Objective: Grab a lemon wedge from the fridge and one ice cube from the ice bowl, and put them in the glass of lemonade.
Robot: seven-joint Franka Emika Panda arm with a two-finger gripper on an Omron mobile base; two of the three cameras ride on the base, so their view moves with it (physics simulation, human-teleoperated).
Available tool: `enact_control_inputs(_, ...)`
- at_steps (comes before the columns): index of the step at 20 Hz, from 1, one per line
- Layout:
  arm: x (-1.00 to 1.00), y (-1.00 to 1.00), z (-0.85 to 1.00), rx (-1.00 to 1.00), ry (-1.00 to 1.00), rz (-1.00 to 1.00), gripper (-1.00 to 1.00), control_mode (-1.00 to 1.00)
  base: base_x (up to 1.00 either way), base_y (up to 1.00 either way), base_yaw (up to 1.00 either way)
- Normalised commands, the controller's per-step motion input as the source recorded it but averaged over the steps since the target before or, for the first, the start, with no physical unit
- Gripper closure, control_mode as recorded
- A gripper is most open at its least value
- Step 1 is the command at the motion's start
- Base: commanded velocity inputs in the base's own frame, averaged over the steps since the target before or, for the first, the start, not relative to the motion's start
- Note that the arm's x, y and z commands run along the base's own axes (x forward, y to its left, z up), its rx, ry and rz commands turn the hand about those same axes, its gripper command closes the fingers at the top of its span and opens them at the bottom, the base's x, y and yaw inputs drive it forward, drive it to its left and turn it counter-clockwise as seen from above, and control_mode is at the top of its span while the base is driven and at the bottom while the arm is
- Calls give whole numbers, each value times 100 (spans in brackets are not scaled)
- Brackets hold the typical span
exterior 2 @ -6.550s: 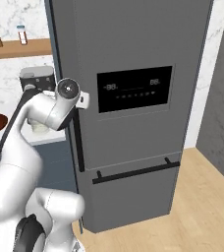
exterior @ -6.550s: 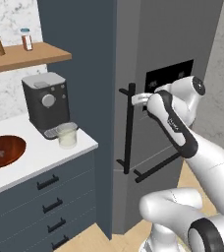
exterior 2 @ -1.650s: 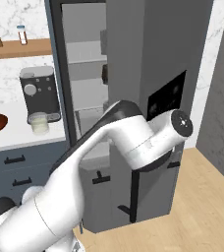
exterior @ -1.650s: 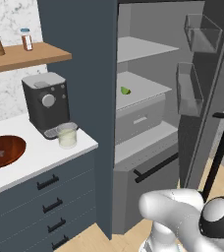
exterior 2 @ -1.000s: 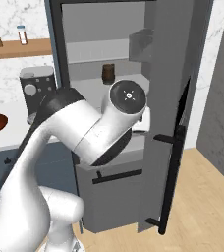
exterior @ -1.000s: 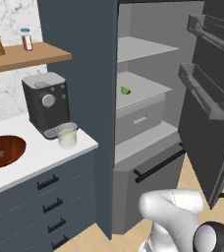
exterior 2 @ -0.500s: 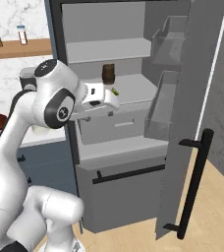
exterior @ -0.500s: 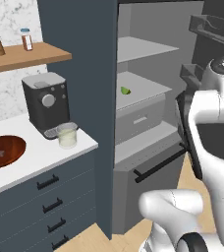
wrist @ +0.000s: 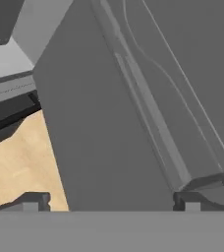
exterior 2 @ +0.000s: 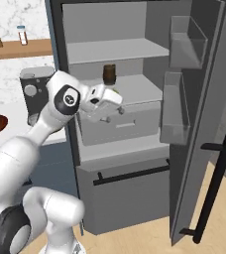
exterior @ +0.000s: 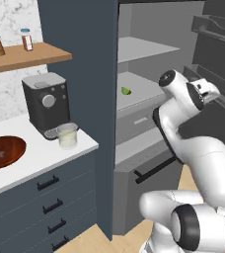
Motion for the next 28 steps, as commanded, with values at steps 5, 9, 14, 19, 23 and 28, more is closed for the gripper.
enact_control_inputs(5, 1, -88, 22, -14, 7, -21, -100, -100, 0, 0, 0)
enact_control_inputs(9, 0, -83, 4, -10, 5, -15, -100, -100, 0, 0, 0)
enact_control_inputs(14, 0, -27, -8, -7, 0, -8, -100, -100, 0, 0, 0)
enact_control_inputs(19, 31, -21, -71, -3, 5, -3, -100, -100, 0, 0, 0)
enact_control_inputs(23, 50, -69, -34, -1, 3, -2, -100, -100, 0, 0, 0)
enact_control_inputs(28, 35, -96, 0, 0, 3, 0, -100, -100, 0, 0, 0)
